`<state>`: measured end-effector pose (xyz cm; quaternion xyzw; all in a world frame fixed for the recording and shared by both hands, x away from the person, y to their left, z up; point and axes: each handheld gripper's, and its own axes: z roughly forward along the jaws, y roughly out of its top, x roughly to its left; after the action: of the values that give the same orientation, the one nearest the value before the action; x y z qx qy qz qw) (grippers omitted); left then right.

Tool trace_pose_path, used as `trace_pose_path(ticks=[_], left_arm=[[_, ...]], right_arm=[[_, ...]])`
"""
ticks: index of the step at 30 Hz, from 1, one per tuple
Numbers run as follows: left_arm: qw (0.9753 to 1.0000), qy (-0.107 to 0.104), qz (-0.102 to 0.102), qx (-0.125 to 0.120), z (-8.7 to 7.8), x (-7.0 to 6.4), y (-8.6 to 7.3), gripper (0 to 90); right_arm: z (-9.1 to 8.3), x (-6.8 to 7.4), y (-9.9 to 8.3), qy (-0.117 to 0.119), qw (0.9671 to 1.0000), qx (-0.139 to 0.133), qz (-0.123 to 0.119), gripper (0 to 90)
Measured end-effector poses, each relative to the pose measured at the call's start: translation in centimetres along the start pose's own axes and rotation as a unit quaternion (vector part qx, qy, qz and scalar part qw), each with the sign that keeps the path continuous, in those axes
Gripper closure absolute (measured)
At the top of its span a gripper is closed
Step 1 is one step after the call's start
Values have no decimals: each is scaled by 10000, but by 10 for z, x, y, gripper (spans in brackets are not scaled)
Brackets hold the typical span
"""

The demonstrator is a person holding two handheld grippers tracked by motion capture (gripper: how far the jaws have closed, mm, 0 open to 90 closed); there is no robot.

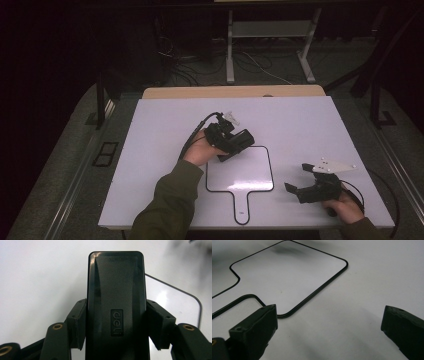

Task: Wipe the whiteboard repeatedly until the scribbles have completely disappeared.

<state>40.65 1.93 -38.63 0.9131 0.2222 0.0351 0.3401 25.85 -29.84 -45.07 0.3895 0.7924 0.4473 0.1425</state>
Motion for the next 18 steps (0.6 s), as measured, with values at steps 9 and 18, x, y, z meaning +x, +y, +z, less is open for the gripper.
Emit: trace_pose_path(ticks=[9, 18], left_arm=[[9997, 232, -114, -7, 2, 26, 18, 392], [9991, 394, -154, 19, 15, 46, 30, 392]], right_arm=[[0, 0, 0, -10, 10000, 8, -12, 0], [0, 0, 0, -16, 10000, 9, -7, 0]])
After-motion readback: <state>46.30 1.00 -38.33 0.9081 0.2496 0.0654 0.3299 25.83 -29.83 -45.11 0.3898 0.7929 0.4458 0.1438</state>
